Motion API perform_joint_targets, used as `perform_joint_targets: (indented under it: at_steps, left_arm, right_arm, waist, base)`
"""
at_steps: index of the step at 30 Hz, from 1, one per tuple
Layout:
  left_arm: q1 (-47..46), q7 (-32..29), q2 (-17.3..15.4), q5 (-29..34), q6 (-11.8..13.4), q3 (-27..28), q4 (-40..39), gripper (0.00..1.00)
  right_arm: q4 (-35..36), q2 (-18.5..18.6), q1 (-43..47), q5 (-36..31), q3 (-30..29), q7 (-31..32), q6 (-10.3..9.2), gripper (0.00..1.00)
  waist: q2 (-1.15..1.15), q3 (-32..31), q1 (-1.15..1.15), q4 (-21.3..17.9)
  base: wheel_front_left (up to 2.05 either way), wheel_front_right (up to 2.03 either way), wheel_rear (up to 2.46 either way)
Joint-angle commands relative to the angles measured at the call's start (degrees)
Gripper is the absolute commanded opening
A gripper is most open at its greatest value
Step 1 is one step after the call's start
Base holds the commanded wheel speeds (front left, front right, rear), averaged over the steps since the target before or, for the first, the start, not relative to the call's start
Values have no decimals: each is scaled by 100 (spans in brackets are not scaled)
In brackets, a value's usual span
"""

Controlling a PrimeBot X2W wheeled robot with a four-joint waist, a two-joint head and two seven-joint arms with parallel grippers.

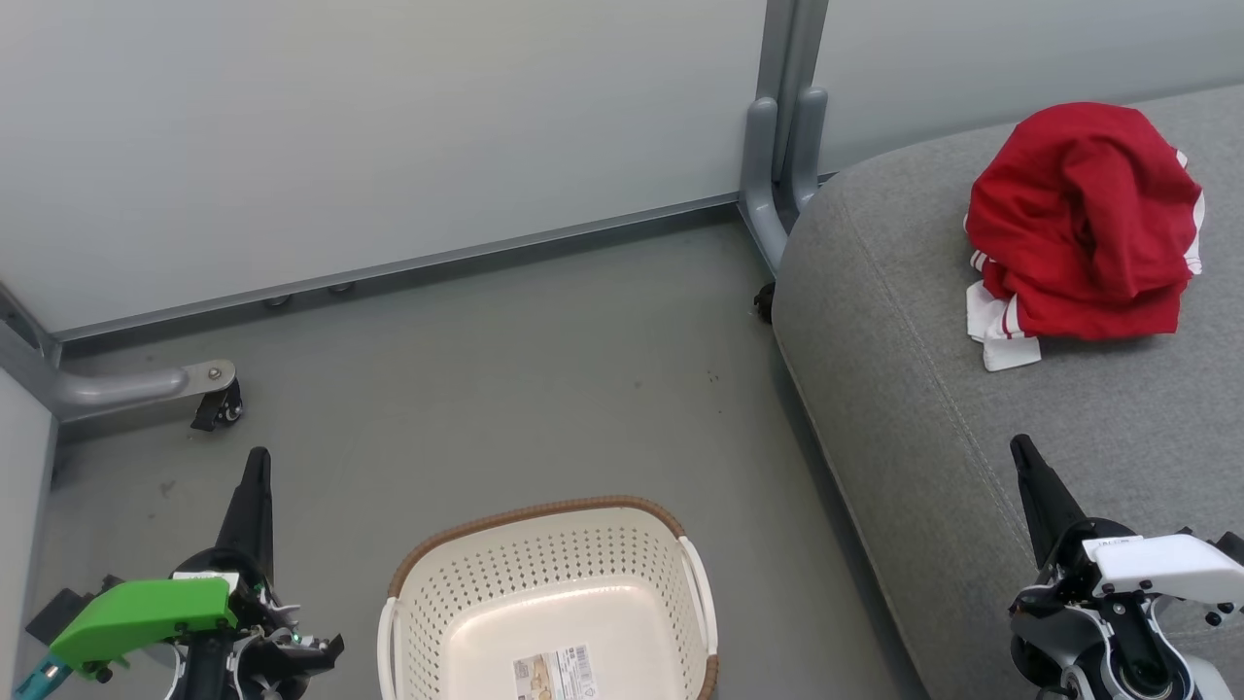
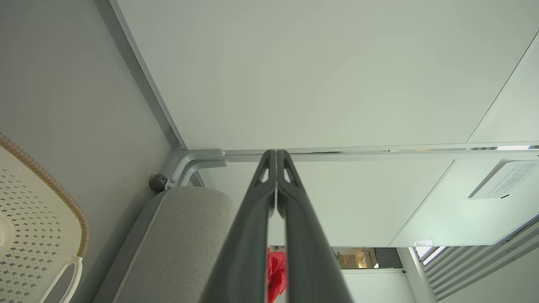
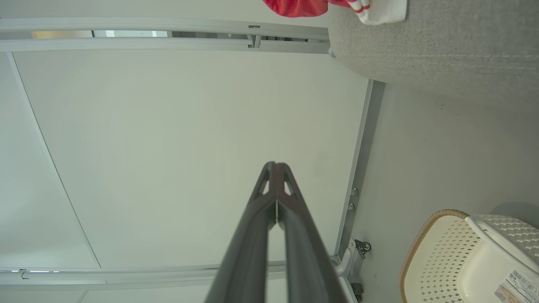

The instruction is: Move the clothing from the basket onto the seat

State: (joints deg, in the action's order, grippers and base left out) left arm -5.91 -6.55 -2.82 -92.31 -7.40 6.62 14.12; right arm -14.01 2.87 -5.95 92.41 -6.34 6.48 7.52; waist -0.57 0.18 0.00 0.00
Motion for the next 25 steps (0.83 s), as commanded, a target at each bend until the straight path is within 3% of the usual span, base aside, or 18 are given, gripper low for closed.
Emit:
perform_joint_targets:
  at_steps: [1,25]
  left_arm:
    - [-60,-24,-2,-11,-23,14,-11,0]
    - [-60,-20,-2,-14,-23,10,-12,0]
  right_arm:
    - [-13,23,-52,15,-20,14,-6,0]
    - [-13,18,-53,8,-25,17,-6,0]
  waist:
    - [57,0,0,0]
    - [57,0,0,0]
  base:
    - [0,0,0]
    - [0,0,0]
